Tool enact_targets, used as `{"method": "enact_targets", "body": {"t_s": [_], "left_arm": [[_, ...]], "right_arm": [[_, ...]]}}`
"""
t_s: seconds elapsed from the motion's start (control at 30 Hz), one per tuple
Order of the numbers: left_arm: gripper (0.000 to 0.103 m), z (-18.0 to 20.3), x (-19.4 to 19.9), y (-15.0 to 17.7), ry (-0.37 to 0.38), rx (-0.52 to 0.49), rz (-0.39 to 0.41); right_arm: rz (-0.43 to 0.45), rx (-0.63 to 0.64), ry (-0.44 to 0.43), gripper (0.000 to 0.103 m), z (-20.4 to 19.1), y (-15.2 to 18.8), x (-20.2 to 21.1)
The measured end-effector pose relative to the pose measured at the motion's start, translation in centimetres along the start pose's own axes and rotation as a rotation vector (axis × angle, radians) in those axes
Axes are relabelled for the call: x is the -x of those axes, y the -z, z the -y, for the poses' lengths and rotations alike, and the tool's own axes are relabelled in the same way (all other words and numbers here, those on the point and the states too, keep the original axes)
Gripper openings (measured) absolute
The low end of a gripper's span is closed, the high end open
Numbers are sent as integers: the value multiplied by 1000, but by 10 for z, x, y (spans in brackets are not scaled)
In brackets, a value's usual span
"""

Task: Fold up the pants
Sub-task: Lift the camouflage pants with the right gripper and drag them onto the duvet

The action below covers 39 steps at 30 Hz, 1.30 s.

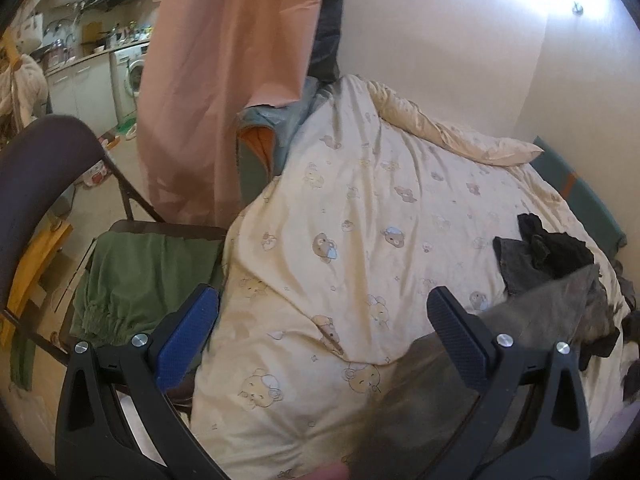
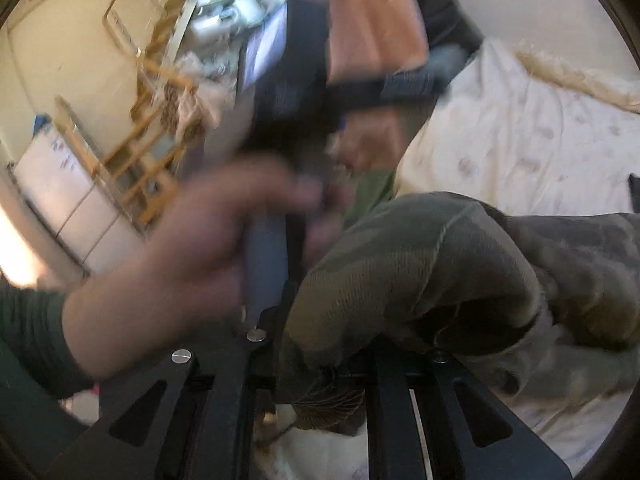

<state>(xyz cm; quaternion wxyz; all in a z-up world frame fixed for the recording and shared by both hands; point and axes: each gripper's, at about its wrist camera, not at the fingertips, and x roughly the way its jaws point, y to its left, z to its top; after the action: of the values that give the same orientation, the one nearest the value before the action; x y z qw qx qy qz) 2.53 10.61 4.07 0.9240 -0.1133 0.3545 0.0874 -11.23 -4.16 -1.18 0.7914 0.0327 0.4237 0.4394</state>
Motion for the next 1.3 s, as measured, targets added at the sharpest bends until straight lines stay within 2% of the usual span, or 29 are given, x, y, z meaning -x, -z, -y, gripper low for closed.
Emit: {"method": "enact_targets", "body": {"t_s": [0.07, 0.13, 0.23, 0.3, 0.37, 0.43, 0.53, 0.6, 0.63, 0.67, 0.73, 0.93, 1.0, 1.03, 1.07, 1.1, 1.17, 1.23, 1.3], "left_arm": [[103, -4, -2, 0, 12, 18, -24], [103, -3, -7, 2, 16, 16, -48], [103, 2, -14, 10, 17, -9, -82], [103, 6, -19, 15, 19, -24, -104], [103, 13, -27, 22, 26, -45, -140], [103, 20, -35, 29, 32, -66, -180], [103, 32, -47, 45, 34, -100, -230], [103, 39, -52, 55, 39, -121, -251], [103, 40, -53, 58, 41, -131, -254], [103, 41, -53, 61, 37, -146, -254], [103, 36, -51, 65, 18, -163, -256], [103, 10, -30, 60, 9, -93, -240], [103, 6, -25, 56, -1, -90, -222], [103, 5, -22, 54, -6, -85, -208], [103, 3, -19, 51, -15, -77, -192], [103, 0, -15, 48, -23, -64, -173], [103, -5, -14, 42, -29, -45, -156], [103, -9, -13, 36, -26, -26, -142], [102, -13, -12, 30, -43, -15, -124]], "right_arm": [[-108, -84, 27, 15, 21, 16, -18], [-153, -146, 75, 18, 41, 33, -25], [-213, -213, 173, 31, 64, 50, -25], [-224, -258, 184, 43, 82, 44, -16], [-206, -304, 171, 75, 97, 42, 8], [-153, -313, 198, 84, 104, 30, 30], [-48, -342, 270, 84, 129, 21, 81], [2, -439, 347, 84, 158, 17, 102], [-1, -477, 349, 84, 167, 18, 102], [-14, -514, 330, 84, 175, 20, 101], [-39, -553, 235, 84, 178, 24, 85], [-162, -447, 63, 85, 126, 33, 5], [-184, -432, 47, 80, 118, 29, -21], [-186, -417, 58, 57, 117, 25, -28], [-199, -380, 74, 27, 114, 17, -36], [-206, -355, 103, 13, 114, 9, -41], [-188, -316, 139, 6, 116, -10, -46], [-134, -204, 167, 6, 106, -38, -41], [-89, -193, 190, 6, 108, -68, -31]]}}
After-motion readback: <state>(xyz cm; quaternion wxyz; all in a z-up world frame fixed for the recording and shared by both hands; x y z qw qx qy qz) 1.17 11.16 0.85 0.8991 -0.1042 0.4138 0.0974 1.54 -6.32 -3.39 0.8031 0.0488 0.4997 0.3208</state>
